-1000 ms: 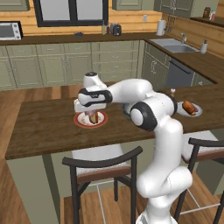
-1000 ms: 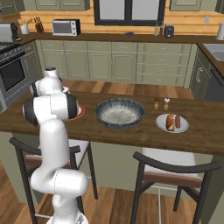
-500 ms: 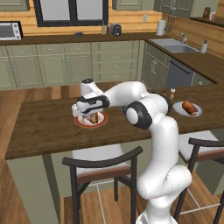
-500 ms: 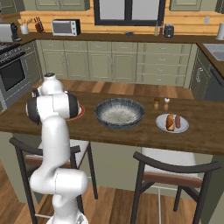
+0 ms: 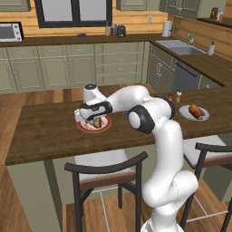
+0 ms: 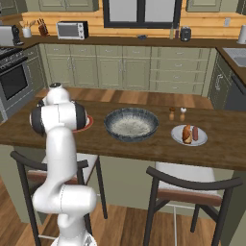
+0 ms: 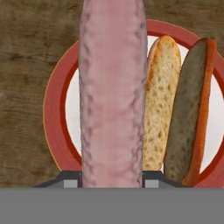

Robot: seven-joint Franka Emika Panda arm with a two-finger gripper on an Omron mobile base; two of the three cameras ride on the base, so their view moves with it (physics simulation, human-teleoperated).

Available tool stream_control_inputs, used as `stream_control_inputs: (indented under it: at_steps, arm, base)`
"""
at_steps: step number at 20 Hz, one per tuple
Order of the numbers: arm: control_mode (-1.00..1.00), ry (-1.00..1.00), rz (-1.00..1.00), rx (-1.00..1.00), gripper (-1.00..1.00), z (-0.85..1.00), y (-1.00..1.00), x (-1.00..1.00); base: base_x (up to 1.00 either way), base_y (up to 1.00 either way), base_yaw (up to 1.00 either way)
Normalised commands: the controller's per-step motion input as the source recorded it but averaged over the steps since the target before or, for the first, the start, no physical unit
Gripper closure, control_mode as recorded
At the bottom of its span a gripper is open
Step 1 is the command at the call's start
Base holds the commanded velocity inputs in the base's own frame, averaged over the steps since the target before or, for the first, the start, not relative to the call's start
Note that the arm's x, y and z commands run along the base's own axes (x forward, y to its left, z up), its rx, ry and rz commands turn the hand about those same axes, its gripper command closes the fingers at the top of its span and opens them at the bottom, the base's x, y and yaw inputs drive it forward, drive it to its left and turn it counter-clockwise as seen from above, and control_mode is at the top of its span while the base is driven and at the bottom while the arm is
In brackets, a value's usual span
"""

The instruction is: Place one bun and one sausage from the bowl on each plate.

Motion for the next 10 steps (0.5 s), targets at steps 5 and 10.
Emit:
stream_control_inputs:
  at_steps: [5, 10]
  arm:
    - [-1.00, 0.00, 0.00, 0.00, -1.00, 0.00, 0.00, 0.00]
    - [-1.00, 0.00, 0.00, 0.00, -1.00, 0.00, 0.00, 0.00]
  base:
    - [0.00, 0.00, 0.00]
    - [0.00, 0.00, 0.00]
